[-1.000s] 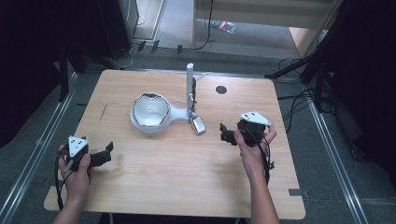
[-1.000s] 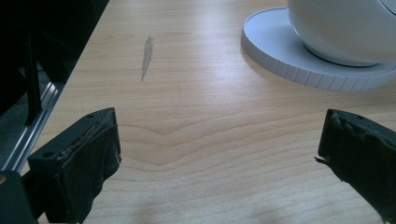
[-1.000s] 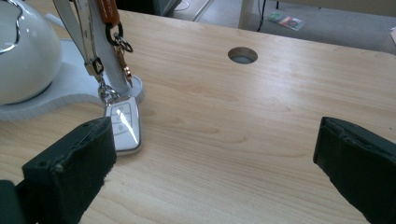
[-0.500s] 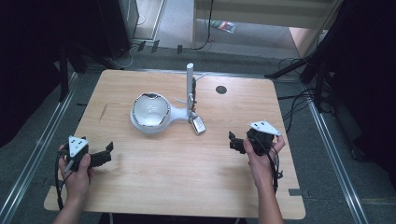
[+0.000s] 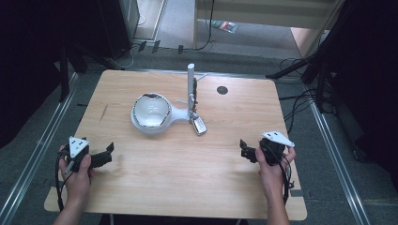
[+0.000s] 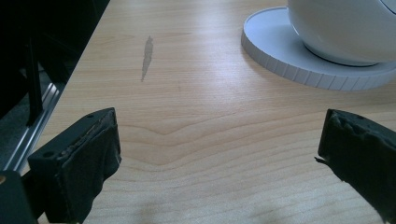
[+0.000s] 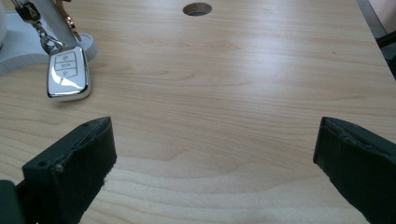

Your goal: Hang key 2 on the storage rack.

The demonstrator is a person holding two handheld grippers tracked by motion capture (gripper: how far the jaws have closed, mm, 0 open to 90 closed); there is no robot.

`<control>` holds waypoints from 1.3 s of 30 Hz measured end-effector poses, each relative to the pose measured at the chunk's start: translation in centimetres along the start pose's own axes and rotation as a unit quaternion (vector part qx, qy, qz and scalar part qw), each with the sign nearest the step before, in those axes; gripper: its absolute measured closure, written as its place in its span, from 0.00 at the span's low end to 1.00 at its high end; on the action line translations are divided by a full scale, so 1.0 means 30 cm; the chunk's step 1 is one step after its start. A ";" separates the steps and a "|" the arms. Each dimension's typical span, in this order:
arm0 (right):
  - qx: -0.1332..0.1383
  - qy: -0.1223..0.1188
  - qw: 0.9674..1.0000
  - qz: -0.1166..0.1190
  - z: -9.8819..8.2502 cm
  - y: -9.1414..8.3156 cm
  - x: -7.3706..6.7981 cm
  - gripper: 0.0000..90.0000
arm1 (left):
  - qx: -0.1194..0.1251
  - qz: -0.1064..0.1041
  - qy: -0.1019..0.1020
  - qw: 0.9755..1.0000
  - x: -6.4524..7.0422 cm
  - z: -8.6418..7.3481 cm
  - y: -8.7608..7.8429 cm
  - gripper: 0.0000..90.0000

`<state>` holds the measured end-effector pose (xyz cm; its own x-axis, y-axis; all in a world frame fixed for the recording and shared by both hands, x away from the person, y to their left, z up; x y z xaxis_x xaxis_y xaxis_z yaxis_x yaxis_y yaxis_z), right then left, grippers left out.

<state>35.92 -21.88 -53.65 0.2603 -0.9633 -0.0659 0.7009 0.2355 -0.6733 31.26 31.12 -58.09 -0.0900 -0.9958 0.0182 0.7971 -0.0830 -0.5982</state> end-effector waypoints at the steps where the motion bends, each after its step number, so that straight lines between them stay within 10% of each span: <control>1: -0.001 0.004 1.000 -0.001 -0.008 -0.002 0.006 0.00 | 0.000 0.000 0.000 1.000 0.000 0.000 0.000 0.00; 39: -0.022 0.039 0.998 -0.046 -0.243 -0.082 0.210 0.00 | -0.001 0.001 0.001 1.000 0.003 -0.001 0.000 0.00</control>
<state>31.00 -29.48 -57.77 0.1422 -0.9881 -0.0579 0.6892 0.1408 -0.7108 31.24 31.03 -58.11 -0.0903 -0.9958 0.0157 0.7963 -0.0816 -0.5994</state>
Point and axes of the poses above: each handheld gripper's, and its own axes: y roughly forward along the jaws, z roughly out of its top, x roughly to its right, the point moved 7 cm from there along y, roughly forward along the jaws, and after that the axes turned 10 degrees about -x, right-handed, at the moved point
